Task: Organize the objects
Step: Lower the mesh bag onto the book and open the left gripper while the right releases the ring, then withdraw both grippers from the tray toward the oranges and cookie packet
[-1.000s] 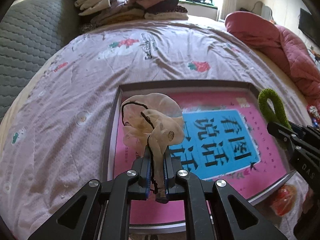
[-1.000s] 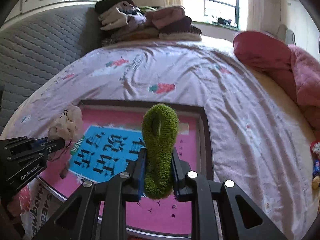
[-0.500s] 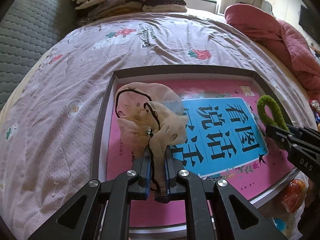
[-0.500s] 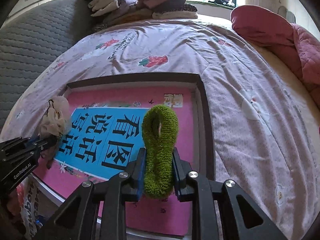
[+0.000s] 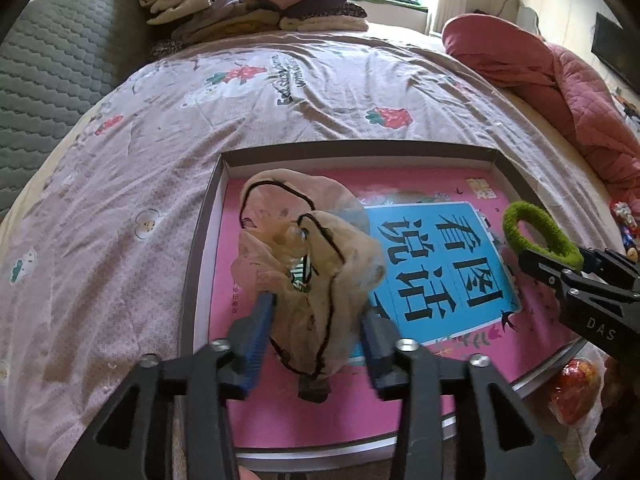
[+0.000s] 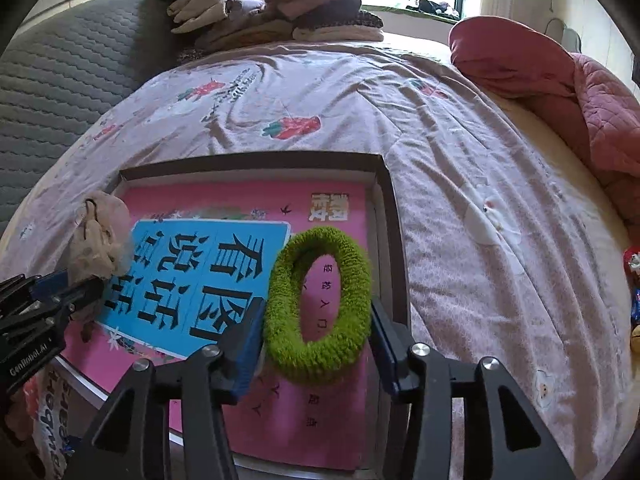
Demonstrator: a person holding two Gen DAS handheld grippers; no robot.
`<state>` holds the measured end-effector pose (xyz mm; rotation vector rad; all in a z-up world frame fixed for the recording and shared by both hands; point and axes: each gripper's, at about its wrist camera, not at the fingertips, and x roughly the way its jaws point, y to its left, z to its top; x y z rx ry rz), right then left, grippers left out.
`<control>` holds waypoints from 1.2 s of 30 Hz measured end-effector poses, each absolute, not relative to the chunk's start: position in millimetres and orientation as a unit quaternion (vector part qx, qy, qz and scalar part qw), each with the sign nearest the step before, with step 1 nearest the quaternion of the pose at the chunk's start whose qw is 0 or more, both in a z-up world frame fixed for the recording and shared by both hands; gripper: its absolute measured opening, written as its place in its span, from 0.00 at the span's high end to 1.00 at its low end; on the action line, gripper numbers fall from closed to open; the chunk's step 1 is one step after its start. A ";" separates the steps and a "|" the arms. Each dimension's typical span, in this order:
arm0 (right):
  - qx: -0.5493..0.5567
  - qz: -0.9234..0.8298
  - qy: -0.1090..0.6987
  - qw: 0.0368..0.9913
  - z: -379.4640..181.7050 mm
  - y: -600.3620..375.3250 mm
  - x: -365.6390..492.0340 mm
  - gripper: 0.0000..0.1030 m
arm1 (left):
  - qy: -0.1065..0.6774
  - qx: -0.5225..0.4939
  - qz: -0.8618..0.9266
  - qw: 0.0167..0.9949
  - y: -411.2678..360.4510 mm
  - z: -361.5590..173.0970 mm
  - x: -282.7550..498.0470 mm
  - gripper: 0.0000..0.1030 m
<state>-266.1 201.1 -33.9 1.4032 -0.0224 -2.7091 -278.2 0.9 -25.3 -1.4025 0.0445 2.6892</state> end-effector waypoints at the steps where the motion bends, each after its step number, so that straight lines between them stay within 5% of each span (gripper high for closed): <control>1: 0.459 -0.887 -0.011 0.048 -32.6 201.7 -265.8 0.51 | 0.012 -0.461 0.885 0.056 0.5 -24.4 -278.1 0.49; 16: 0.438 -0.896 -0.018 0.069 -15.4 200.2 -262.0 0.47 | -0.001 -0.447 0.891 0.072 1.1 -9.1 -272.5 0.28; 36: 0.404 -0.911 -0.014 0.079 10.5 193.3 -246.8 0.44 | -0.030 -0.414 0.907 0.062 -9.2 32.1 -251.9 0.27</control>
